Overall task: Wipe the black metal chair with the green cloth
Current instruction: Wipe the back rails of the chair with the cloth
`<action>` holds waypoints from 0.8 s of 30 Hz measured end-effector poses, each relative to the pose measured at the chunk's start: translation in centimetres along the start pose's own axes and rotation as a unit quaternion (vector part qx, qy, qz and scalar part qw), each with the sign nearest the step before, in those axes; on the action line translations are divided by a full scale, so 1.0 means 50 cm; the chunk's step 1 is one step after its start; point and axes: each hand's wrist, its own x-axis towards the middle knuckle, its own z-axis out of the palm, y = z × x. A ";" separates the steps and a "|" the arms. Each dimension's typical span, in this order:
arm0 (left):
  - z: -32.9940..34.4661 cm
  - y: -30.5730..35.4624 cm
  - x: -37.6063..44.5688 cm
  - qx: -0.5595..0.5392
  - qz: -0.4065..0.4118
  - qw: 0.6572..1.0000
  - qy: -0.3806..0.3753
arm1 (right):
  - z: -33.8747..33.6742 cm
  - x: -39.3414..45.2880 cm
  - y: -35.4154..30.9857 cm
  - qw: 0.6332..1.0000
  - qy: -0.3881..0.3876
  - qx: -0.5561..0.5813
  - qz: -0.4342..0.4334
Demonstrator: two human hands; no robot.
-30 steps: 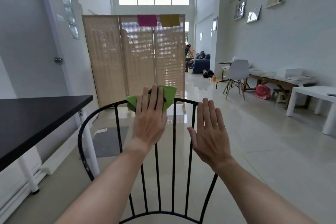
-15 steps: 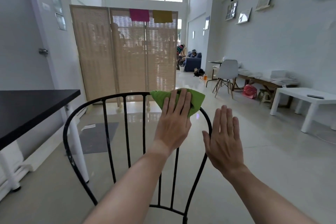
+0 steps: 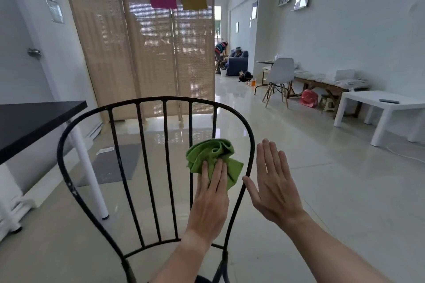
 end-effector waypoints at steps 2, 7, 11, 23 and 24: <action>-0.003 0.008 0.006 -0.013 -0.014 1.000 0.017 | 0.001 -0.001 -0.003 1.000 0.004 0.005 -0.011; -0.069 0.010 0.156 -0.076 -0.056 0.989 0.115 | -0.008 0.007 0.002 1.000 -0.005 -0.007 -0.029; -0.116 -0.006 0.252 -0.056 -0.050 0.988 0.134 | -0.015 0.006 0.008 1.000 -0.004 -0.003 -0.031; -0.054 0.074 0.167 -0.176 0.027 0.980 0.086 | 0.037 -0.084 0.022 0.996 -0.040 0.013 0.074; -0.043 0.082 0.154 -0.208 0.006 0.975 0.077 | 0.044 -0.098 0.018 0.995 -0.047 0.024 0.089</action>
